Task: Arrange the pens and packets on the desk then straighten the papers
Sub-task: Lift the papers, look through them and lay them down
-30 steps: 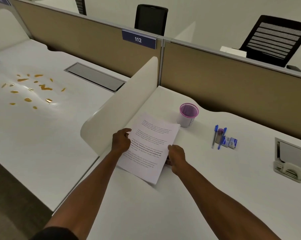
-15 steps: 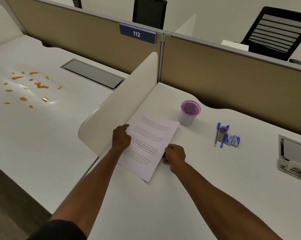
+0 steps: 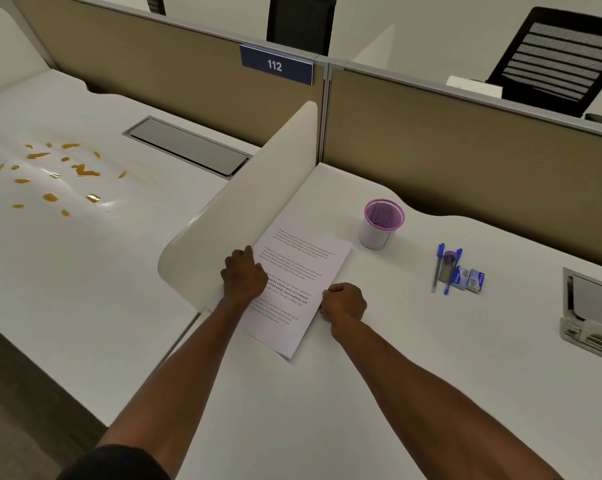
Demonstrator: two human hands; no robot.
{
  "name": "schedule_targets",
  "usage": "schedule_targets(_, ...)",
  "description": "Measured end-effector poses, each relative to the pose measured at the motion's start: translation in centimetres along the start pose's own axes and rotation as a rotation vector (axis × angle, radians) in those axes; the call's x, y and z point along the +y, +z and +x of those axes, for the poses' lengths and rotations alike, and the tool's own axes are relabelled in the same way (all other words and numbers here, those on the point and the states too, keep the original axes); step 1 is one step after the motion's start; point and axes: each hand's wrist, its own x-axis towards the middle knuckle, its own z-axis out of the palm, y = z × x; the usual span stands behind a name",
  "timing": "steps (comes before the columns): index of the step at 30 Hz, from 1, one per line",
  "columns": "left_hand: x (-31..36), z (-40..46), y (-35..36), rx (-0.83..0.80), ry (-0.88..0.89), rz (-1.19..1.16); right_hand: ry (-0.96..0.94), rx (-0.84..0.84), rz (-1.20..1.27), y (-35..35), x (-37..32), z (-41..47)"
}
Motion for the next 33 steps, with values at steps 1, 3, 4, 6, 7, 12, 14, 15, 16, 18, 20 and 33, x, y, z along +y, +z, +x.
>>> schedule_targets(1, 0.0, -0.1, 0.1, 0.001, 0.001, 0.01, -0.008, 0.002, -0.001, 0.0, 0.0, -0.1)
schedule_targets(3, 0.0, -0.3, 0.3, 0.005, 0.005, 0.026, -0.022, 0.007, -0.005, 0.1, 0.0, -0.1)
schedule_targets(4, 0.0, -0.4, 0.4, 0.007, 0.006, 0.036, -0.028, 0.008, -0.011, 0.0, 0.0, -0.1)
schedule_targets(6, 0.0, -0.5, 0.5, 0.004, 0.001, 0.04, -0.034, 0.013, -0.034, -0.1, 0.2, -0.3)
schedule_targets(7, 0.1, -0.5, 0.5, 0.001, -0.004, 0.035, -0.033, 0.016, -0.049, -0.1, 0.2, -0.4)
schedule_targets(12, 0.2, -0.5, 0.4, 0.0, -0.015, 0.031, -0.038, 0.027, -0.123, -0.4, 0.0, -1.0)
schedule_targets(14, 0.2, -0.5, 0.4, -0.008, -0.029, 0.036, -0.031, 0.005, -0.123, -0.3, -0.1, -1.0)
schedule_targets(15, 0.2, -0.5, 0.4, -0.011, -0.034, 0.039, -0.031, -0.006, -0.122, -0.3, -0.1, -1.1)
schedule_targets(16, 0.3, -0.6, 0.5, -0.012, -0.037, 0.043, -0.036, -0.018, -0.122, -0.3, -0.1, -1.1)
schedule_targets(18, 0.4, -0.8, 0.7, -0.002, -0.041, 0.039, -0.053, -0.038, -0.125, -0.4, 0.0, -1.0)
schedule_targets(20, 0.5, -1.0, 1.0, 0.031, -0.044, 0.006, -0.066, -0.044, -0.128, -0.5, 0.1, -0.9)
schedule_targets(33, 0.7, -1.2, 0.8, 0.028, -0.049, -0.039, -0.079, 0.028, -0.124, -0.7, 0.5, -0.5)
